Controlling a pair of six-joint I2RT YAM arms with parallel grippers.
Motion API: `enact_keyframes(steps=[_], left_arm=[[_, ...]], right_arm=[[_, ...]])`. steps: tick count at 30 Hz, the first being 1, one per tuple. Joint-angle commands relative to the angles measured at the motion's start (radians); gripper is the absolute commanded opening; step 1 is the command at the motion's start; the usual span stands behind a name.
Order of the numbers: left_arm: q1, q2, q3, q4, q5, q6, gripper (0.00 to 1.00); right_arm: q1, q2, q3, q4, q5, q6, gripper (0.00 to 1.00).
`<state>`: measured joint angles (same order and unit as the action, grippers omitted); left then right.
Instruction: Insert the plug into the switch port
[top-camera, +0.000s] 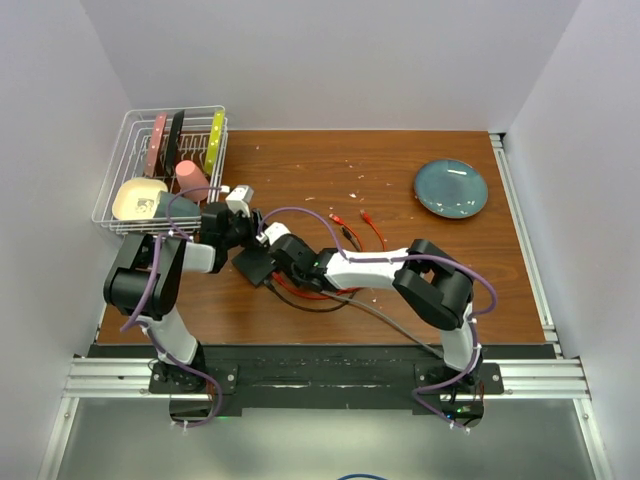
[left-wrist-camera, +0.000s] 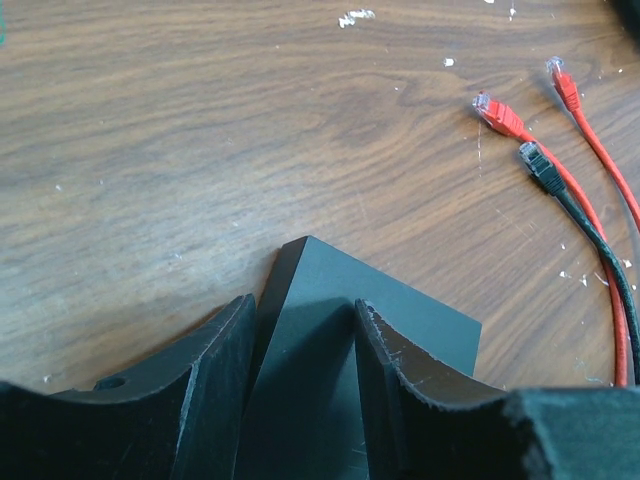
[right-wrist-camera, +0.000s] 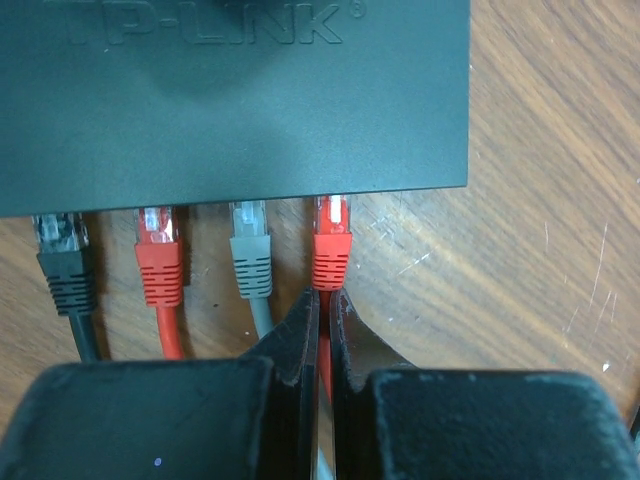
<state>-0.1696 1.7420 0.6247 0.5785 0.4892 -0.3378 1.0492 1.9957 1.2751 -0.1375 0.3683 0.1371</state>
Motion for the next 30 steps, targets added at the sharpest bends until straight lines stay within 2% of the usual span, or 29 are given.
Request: enact_keyframes(steps=[1, 24, 30], left_arm=[[-0.076, 0.051, -0.022, -0.161, 0.219, -0.047, 0.00], [-0.134, 0.083, 0.006, -0.223, 0.155, -0.035, 0.00], [-0.134, 0.074, 0.010, -0.238, 0.124, -0.033, 0.00]], right_arm=[[-0.011, 0.005, 0.133, 0.458, -0.103, -0.053, 0.00], [-0.074, 0.034, 0.233, 0.477, -0.140, -0.071, 0.00], [-0.074, 0.018, 0.198, 0.466, -0.141, -0.054, 0.00]])
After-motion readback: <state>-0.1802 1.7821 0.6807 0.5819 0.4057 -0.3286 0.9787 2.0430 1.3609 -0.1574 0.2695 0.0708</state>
